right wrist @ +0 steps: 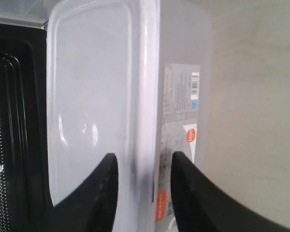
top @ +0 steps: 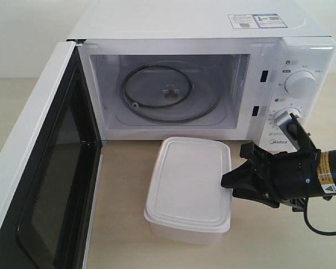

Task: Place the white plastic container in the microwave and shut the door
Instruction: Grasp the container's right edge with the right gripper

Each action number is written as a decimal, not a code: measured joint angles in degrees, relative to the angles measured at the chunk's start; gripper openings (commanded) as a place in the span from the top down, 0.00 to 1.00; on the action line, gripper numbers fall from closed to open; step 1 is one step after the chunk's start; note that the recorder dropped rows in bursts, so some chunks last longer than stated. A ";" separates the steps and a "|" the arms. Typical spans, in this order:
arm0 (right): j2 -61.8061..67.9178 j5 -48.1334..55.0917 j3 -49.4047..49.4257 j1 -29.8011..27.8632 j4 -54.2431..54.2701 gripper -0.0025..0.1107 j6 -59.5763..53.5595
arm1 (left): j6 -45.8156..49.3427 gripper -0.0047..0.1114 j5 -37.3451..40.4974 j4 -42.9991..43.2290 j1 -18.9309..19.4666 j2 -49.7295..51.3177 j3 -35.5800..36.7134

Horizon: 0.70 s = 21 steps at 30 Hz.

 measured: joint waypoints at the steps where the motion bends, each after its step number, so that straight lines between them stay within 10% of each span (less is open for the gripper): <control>1: 0.00 0.00 0.00 0.00 0.00 0.67 0.00 | 0.00 0.92 0.00 0.00 0.00 0.00 0.00; 21: 2.84 -1.18 -0.08 1.57 3.88 0.67 -0.95 | 0.00 0.92 0.00 0.00 0.00 0.00 0.00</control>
